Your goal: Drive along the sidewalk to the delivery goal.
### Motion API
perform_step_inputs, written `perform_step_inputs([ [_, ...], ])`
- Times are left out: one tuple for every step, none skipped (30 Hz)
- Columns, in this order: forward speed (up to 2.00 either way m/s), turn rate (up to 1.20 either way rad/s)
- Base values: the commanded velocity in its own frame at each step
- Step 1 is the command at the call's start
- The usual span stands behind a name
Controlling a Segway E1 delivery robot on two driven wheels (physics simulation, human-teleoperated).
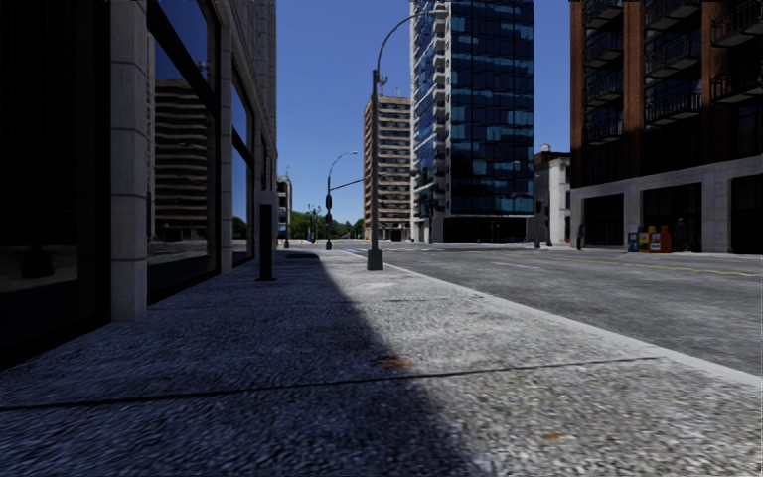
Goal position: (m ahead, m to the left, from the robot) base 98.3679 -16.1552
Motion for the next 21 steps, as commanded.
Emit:
perform_step_inputs([
  [2.00,0.76],
  [2.00,0.73],
  [2.00,0.55],
  [2.00,0.00],
  [2.00,0.00],
  [2.00,0.00],
  [2.00,0.00],
  [2.00,0.00],
  [2.00,0.00],
  [2.00,0.00],
  [2.00,0.00],
  [2.00,0.00],
  [2.00,0.00],
  [2.00,0.00],
  [2.00,0.00],
  [2.00,0.00],
  [2.00,0.00],
  [2.00,0.00],
  [2.00,0.00],
  [2.00,0.00],
  [2.00,0.00],
])
